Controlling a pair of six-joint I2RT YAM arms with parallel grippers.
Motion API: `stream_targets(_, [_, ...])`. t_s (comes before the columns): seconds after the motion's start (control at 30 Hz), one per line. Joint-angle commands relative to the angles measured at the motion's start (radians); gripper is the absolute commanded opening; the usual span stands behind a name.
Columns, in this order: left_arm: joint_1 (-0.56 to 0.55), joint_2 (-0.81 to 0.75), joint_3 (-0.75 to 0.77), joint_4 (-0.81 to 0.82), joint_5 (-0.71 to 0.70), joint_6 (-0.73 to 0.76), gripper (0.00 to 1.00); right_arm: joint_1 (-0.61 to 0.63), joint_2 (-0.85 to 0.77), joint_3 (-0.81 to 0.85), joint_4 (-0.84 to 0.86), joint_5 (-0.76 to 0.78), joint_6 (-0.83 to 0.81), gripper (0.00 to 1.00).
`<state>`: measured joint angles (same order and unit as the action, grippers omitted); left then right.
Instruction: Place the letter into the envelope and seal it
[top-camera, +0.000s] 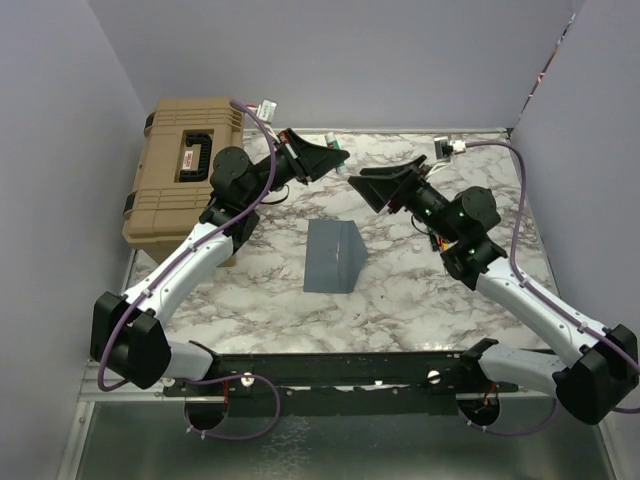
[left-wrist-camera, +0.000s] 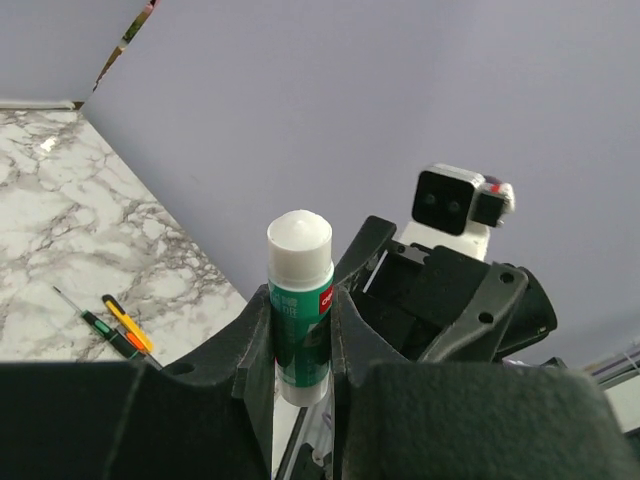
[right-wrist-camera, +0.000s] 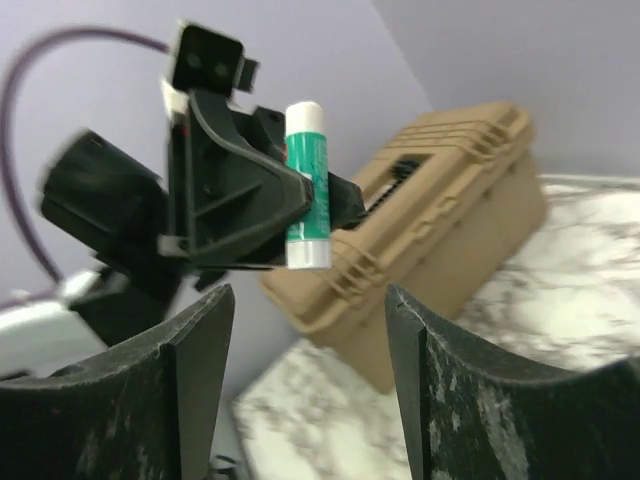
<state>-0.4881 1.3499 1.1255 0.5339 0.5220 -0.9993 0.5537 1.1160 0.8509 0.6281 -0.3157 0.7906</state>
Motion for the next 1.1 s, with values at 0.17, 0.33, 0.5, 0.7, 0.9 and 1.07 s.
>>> stream_targets(0.17, [0.0, -0.028, 0.056, -0.066, -0.043, 0.01, 0.0, 0.116, 0.046, 0.201, -0.37, 0.183, -0.618, 0.67])
stream_targets(0.33, [-0.001, -0.028, 0.057, -0.066, -0.035, 0.007, 0.0, 0.134, 0.101, 0.263, -0.373, 0.165, -0.609, 0.58])
stream_targets(0.5, [-0.001, -0.033, 0.071, -0.066, -0.025, -0.002, 0.0, 0.14, 0.148, 0.313, -0.394, 0.154, -0.578, 0.44])
stream_targets(0.7, [-0.001, -0.047, 0.06, -0.065, -0.021, 0.004, 0.0, 0.139, 0.132, 0.306, -0.371, 0.15, -0.51, 0.11])
stream_targets(0.9, [0.0, -0.063, 0.07, -0.052, 0.039, 0.09, 0.0, 0.118, 0.119, 0.341, -0.396, 0.044, -0.228, 0.01])
stream_targets(1.07, [0.0, -0.089, 0.067, 0.066, 0.142, 0.123, 0.0, 0.059, 0.071, 0.232, -0.124, -0.18, 0.16, 0.01])
